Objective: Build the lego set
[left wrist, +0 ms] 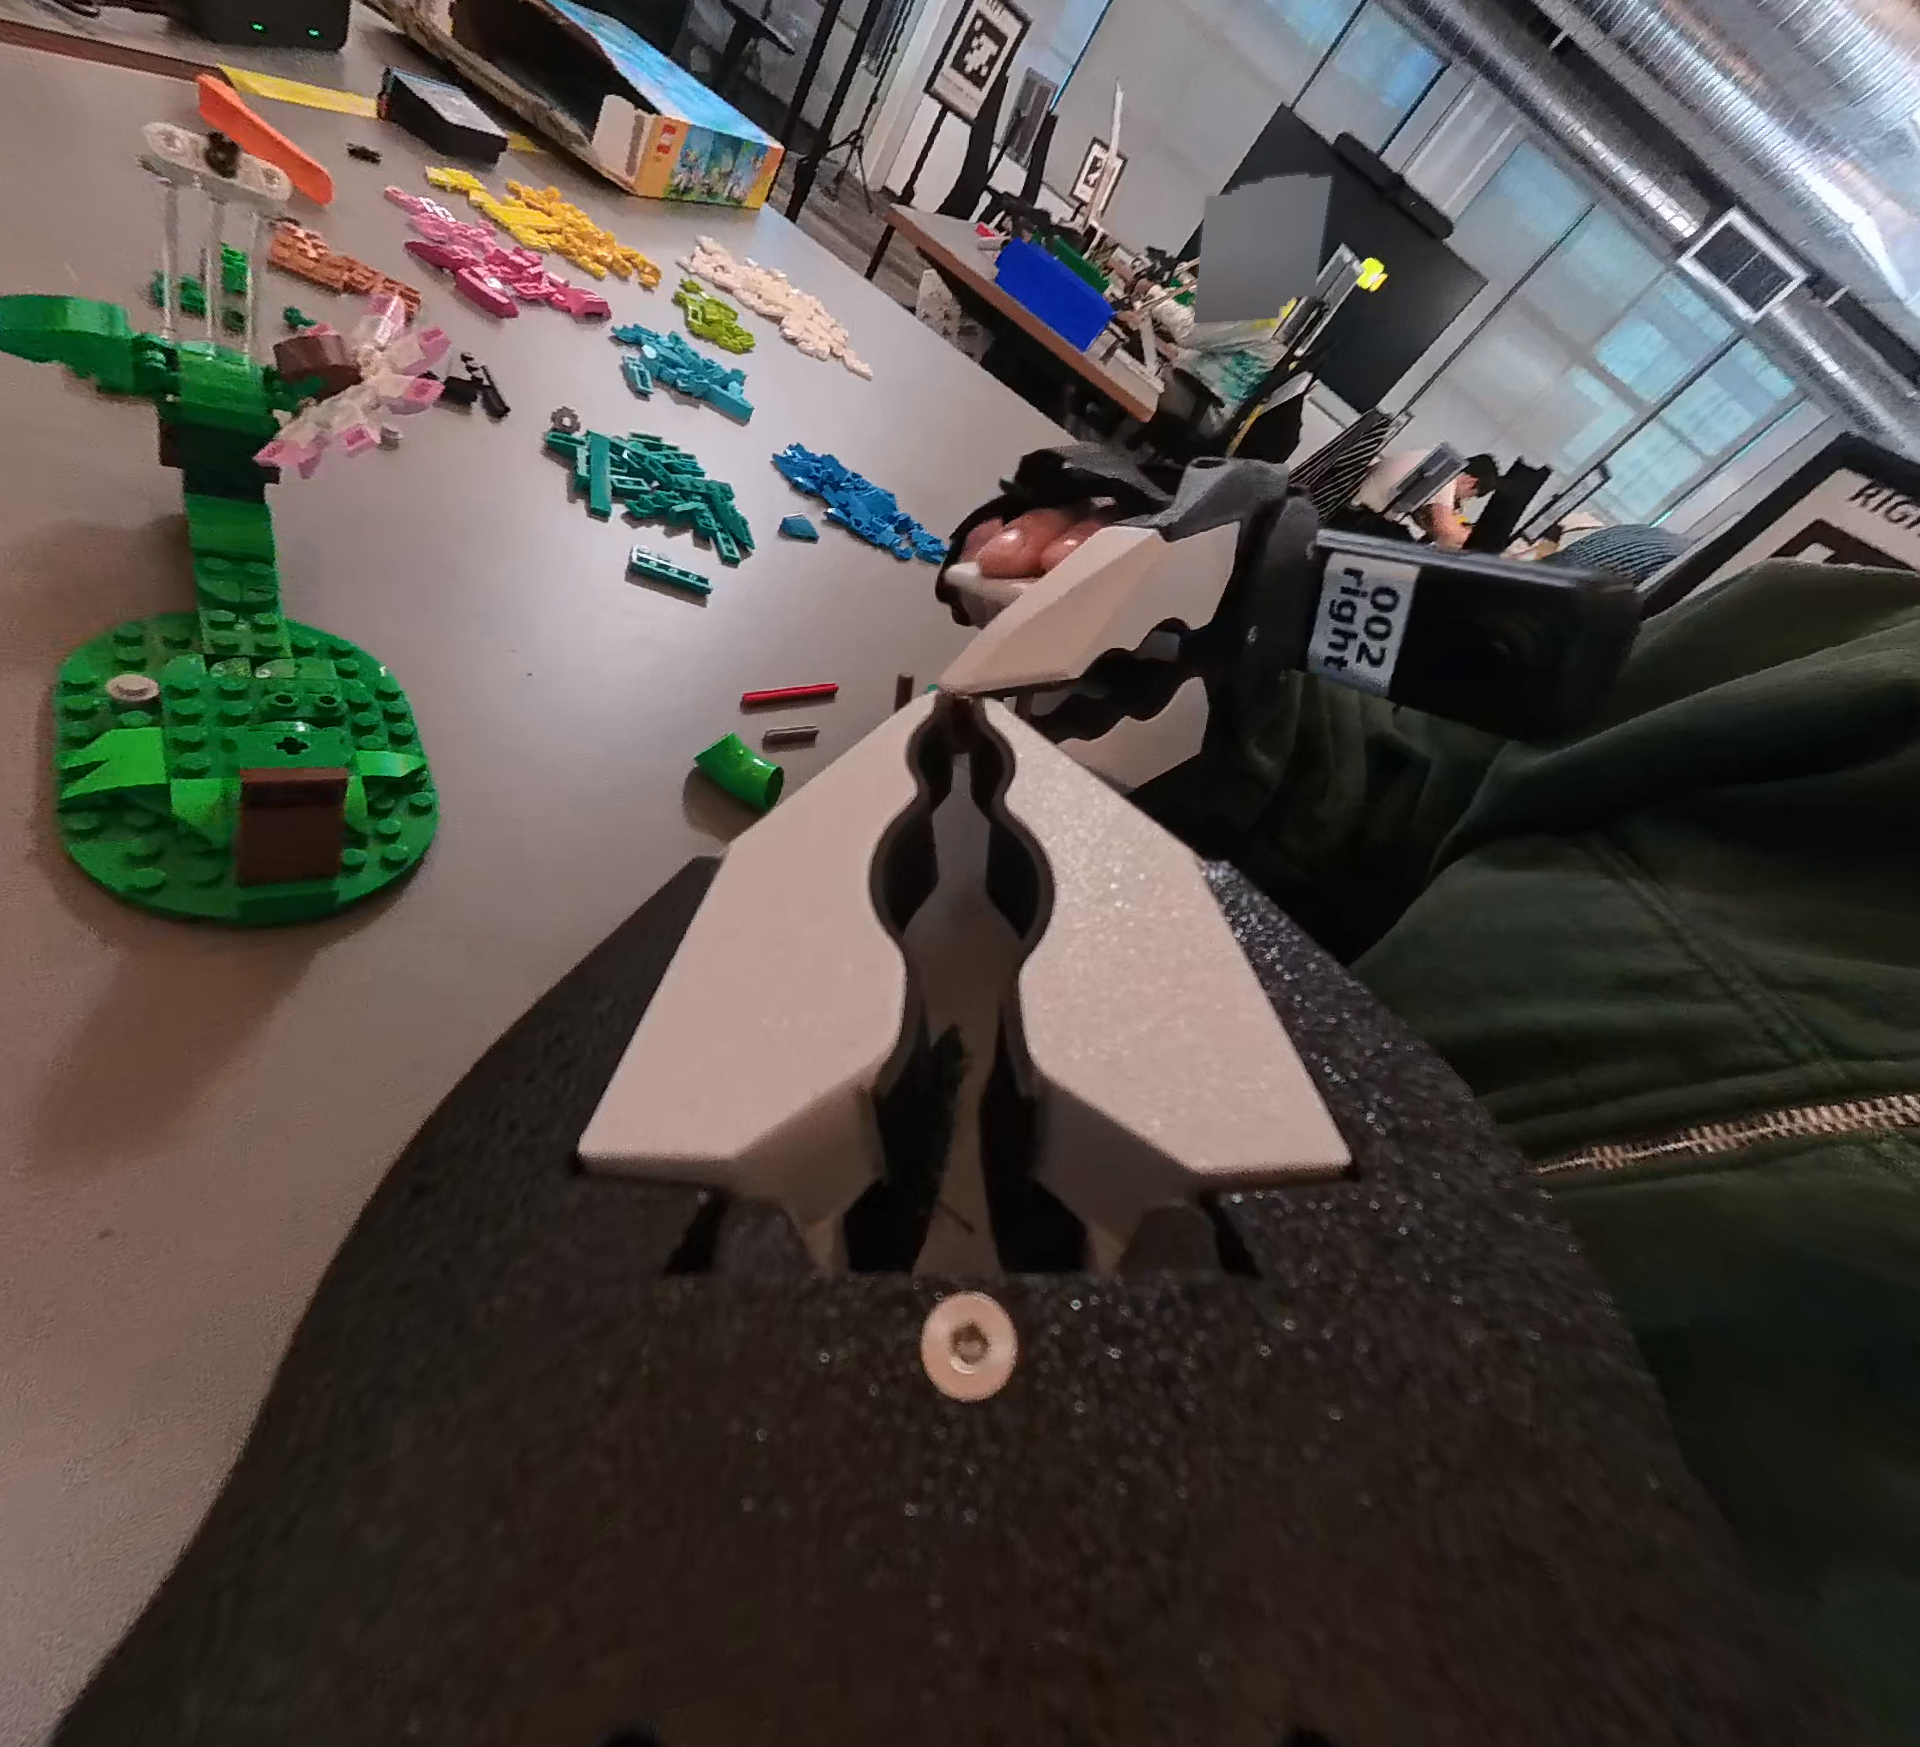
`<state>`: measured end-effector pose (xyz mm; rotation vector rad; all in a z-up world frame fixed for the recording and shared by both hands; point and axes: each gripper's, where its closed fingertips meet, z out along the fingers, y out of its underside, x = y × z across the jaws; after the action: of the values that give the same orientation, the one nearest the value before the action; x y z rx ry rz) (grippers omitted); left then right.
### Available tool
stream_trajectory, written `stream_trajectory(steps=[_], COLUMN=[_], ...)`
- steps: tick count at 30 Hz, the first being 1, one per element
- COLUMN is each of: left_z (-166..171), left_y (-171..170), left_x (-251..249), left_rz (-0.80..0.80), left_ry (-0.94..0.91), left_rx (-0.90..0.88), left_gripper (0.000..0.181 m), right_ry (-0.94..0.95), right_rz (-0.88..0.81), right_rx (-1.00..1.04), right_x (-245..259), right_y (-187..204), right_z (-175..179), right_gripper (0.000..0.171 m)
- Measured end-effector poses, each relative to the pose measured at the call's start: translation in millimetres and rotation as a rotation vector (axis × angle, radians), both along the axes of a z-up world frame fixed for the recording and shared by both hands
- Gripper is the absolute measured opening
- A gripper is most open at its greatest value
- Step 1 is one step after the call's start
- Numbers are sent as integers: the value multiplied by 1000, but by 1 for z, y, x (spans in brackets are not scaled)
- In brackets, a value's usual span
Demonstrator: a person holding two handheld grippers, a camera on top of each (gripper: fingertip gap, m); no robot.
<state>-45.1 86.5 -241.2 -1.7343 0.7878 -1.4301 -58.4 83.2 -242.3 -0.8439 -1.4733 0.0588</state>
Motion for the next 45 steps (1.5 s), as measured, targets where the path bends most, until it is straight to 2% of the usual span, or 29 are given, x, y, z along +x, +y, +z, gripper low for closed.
stream_trajectory(steps=[14, 20, 23, 25, 29, 34, 36, 42, 45], left_z=[8, 14, 27, 38, 42, 45, 48, 54, 54], left_y=[-5, -6, -11, -20, -26, -34, -40, -49, -50], left_x=[2, 2, 3, 3, 3, 9, 12, 16, 18], left_rz=[-58, -61, -72, -113, -64, -4, -3, -29, -25], left_ry=[-146, -185, -213, -231, -117, 17, 10, -50, -55], left_rx=[-102, -76, 13, 77, 366, 677, 731, 748, 765], left_gripper=[0, 0, 2, 17, 30, 30, 27, 14, 13], right_ry=[27, 40, 108, 175, 303, 358, 371, 392, 402], right_rz=[22, 29, 81, 124, 240, 390, 435, 503, 521], right_rx=[91, -23, -108, -170, -317, -419, -449, -491, -499], right_x=[2, 2, 4, 7, 13, 16, 16, 16, 16], right_y=[-5, -5, -9, -10, -17, -32, -37, -46, -47], right_z=[10, 15, 26, 34, 48, 56, 59, 62, 63], right_gripper=[8, 6, 7, 7, 7, 6, 6, 6, 6])
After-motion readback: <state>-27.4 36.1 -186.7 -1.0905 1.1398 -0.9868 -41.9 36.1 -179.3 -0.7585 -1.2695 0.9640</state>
